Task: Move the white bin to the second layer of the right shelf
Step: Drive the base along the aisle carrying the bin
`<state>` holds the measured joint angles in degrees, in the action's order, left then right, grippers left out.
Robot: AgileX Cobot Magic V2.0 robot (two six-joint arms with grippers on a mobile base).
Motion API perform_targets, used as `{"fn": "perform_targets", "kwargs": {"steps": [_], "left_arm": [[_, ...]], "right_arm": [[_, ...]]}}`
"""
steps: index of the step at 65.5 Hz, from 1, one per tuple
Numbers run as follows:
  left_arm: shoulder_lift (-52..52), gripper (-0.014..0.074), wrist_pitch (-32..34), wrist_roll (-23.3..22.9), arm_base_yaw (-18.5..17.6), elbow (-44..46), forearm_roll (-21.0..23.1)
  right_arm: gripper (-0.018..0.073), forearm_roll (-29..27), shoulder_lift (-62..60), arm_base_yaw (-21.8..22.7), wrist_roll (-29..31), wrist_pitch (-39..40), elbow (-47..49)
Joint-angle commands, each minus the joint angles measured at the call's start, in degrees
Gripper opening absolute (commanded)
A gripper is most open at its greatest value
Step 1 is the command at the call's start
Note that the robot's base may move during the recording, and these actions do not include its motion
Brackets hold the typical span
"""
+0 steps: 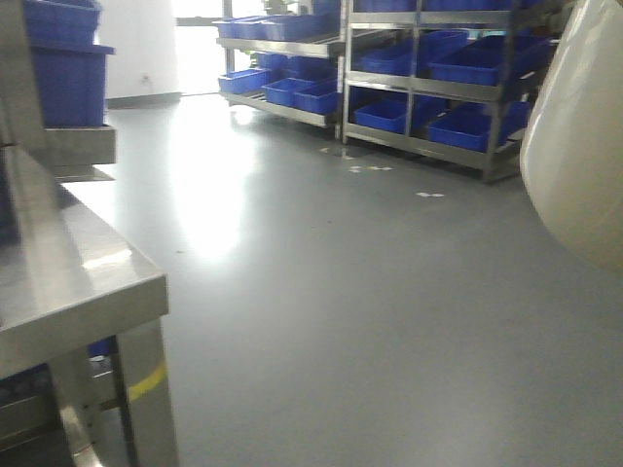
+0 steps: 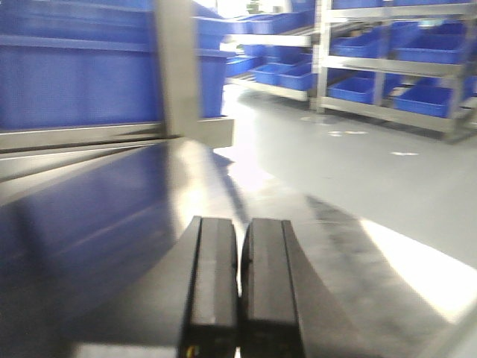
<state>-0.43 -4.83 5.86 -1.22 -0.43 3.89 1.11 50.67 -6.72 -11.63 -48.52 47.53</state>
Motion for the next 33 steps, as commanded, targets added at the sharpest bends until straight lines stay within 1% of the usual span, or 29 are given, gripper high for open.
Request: {"fn": "perform_targets", "kwargs": {"steps": [1,33], "left_arm": [[-0.91,0.0085,4.83,-0.15,0.12,-2.11,0.35],[-0.91,0.0085,4.83,-0.15,0.12,-2.11,0.35]], "right_arm": [[0.0057,0.07,-0.49,0.27,0.24,3.50,1.59],[0.0057,0.07,-0.49,0.27,0.24,3.44,1.59]]}}
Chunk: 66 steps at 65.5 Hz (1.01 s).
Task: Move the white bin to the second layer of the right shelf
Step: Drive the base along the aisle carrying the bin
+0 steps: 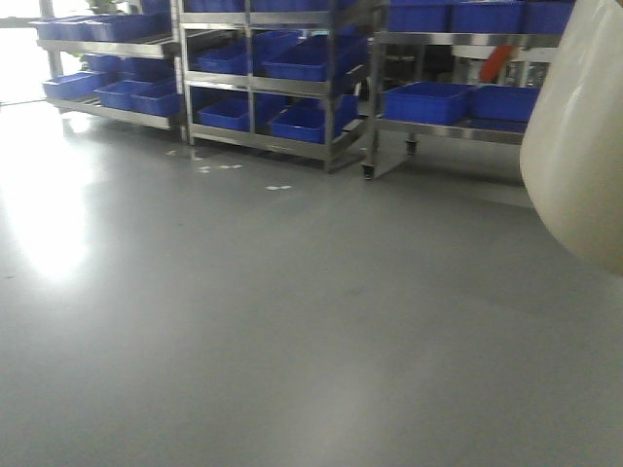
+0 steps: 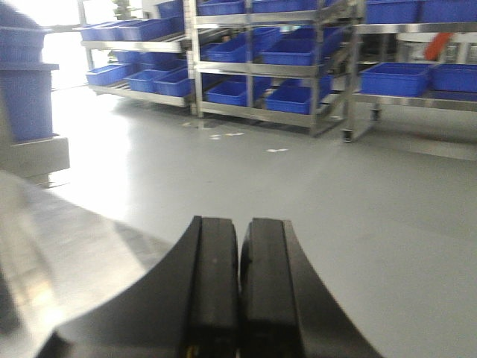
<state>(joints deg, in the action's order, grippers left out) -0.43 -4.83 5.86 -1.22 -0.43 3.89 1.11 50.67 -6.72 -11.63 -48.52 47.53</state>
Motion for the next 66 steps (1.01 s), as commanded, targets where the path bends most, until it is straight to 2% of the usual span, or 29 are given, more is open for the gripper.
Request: {"fn": "perform_targets", "kwargs": {"steps": [1,66], "left_arm": [[-0.91,0.0085,4.83,-0.15,0.12,-2.11,0.35],[-0.91,0.0085,4.83,-0.15,0.12,-2.11,0.35]], "right_arm": [[0.0057,0.07,-0.49,0.27,0.24,3.44,1.59],[0.0057,0.07,-0.49,0.27,0.24,3.23,1.59]]}}
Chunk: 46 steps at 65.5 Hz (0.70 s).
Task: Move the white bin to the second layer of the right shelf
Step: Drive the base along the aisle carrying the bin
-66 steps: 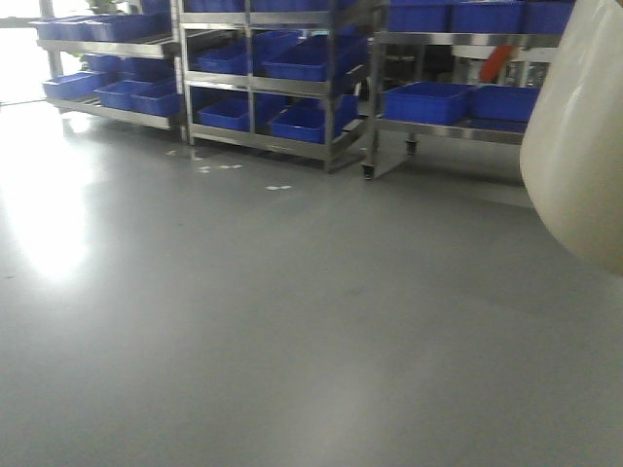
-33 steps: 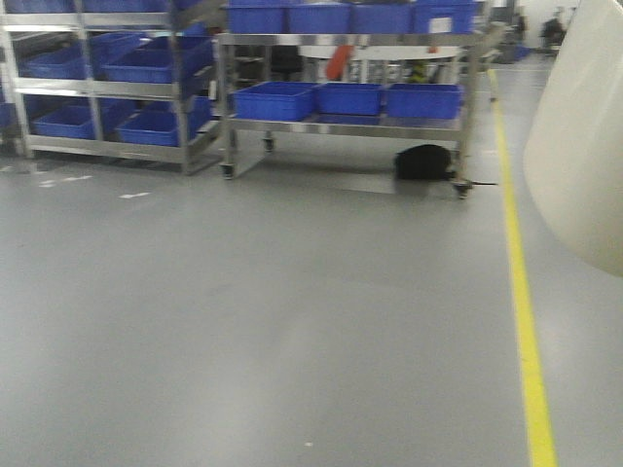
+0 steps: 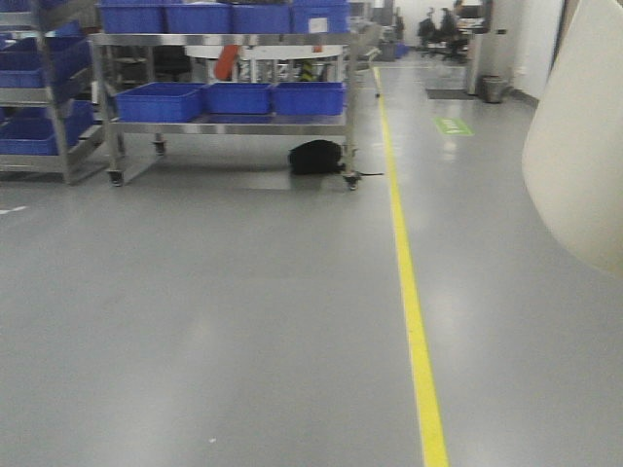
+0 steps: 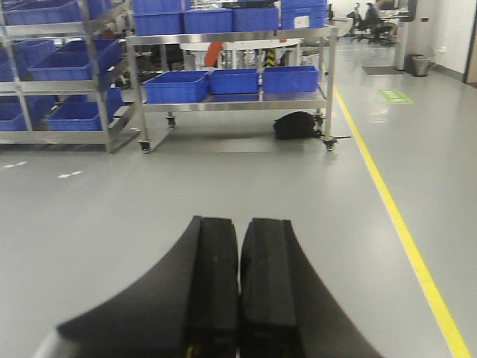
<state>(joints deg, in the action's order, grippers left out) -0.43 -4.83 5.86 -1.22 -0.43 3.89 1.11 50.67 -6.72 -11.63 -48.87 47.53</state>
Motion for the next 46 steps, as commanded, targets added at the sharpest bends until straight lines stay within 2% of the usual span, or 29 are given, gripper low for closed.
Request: {"fn": "perform_targets", "kwargs": {"steps": [1,46], "left_arm": [[-0.91,0.0085,4.83,-0.15,0.12,-2.11,0.35],[-0.91,0.0085,4.83,-0.15,0.12,-2.11,0.35]], "right_arm": [[0.0057,0.07,-0.49,0.27,0.24,3.59,1.59],[0.0057,0.07,-0.49,0.27,0.24,3.59,1.59]]}}
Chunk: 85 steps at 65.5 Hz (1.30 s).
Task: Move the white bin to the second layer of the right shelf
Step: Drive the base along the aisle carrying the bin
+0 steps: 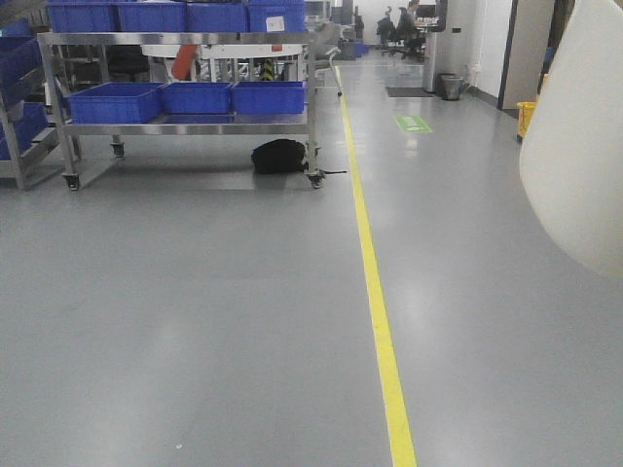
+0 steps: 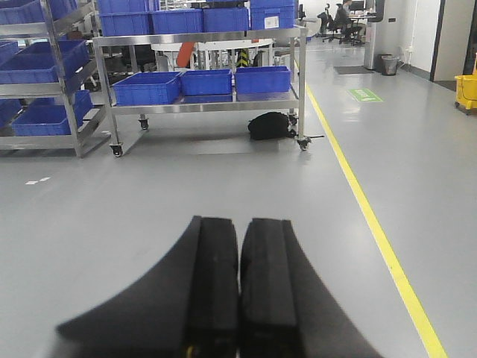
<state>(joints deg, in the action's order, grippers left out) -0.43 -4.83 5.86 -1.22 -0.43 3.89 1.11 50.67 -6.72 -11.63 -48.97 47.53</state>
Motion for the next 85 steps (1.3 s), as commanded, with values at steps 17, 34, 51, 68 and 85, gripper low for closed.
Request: {"fn": "perform_targets", "kwargs": {"steps": [17,34,51,68,85], "left_arm": [[-0.91,0.0085,4.83,-0.15,0.12,-2.11,0.35],[-0.91,0.0085,4.83,-0.15,0.12,-2.11,0.35],[-0.91,0.0085,4.83,-0.15,0.12,-2.11,0.35],[-0.91,0.0085,4.83,-0.15,0.12,-2.11,0.35],[-0.91,0.0085,4.83,-0.15,0.12,-2.11,0.35]], "right_arm": [[0.0057,0.07,-0.49,0.27,0.24,3.68,1.59],[0.0057,0.07,-0.49,0.27,0.24,3.68,1.59],[0.0057,0.07,-0.49,0.27,0.24,3.68,1.59],[0.0057,0.07,-0.49,0.27,0.24,3.68,1.59],[0.0057,0.07,-0.49,0.27,0.24,3.68,1.59]]}}
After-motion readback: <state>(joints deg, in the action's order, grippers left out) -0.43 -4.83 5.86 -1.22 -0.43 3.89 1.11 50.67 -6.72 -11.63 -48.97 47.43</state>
